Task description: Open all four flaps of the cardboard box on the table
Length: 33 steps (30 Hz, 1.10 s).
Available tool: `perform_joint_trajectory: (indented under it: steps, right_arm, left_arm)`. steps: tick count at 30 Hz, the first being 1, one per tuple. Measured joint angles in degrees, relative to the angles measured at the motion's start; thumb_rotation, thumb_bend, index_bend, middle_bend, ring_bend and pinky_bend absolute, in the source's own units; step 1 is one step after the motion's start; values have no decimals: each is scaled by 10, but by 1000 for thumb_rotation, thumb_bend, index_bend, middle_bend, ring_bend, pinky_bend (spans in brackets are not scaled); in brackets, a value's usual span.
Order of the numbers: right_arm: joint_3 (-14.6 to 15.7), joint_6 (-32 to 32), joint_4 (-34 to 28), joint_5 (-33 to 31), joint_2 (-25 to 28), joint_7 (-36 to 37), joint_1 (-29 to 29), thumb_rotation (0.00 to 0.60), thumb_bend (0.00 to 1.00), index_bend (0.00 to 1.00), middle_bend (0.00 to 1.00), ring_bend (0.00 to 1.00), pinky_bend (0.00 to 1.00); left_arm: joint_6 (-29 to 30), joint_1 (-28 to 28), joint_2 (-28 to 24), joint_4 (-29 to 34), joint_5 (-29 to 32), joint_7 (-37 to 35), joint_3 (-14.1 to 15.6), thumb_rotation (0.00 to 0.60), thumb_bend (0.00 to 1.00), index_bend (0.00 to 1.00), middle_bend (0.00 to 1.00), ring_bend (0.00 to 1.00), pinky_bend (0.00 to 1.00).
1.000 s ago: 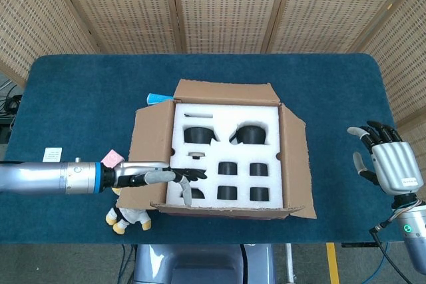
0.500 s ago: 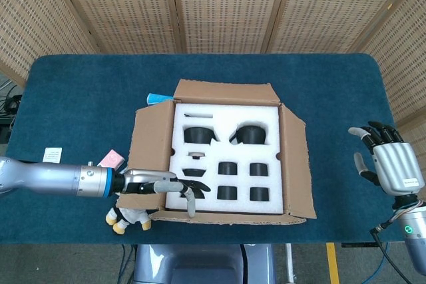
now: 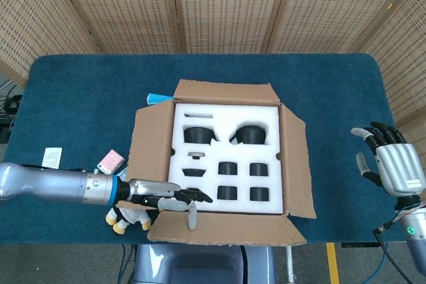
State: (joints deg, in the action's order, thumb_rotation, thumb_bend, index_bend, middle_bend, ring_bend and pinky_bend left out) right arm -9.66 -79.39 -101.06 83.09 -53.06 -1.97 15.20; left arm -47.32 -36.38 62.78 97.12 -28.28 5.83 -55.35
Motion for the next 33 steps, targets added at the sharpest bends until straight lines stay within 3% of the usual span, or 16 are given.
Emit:
perform_joint_trajectory:
  steps: [13,22,33]
  right_arm:
    - [0,0,1,1,-1,0,0,600,543,249,313,175,192]
    - [0,2,1,0,-3,-1,1,600,542,249,313,174,192]
    - [-1,6,2,-2,-4,-3,4,600,543,249,313,174,192]
  left_arm:
    - [64,76,-26,89,-14,97,-30,2,154,396,0,0,0]
    - [181,126,-20,141,-71,183,-43,1,153,395,0,0,0]
    - [343,164,13,180,-196,258,-35,1,154,396,0,0,0]
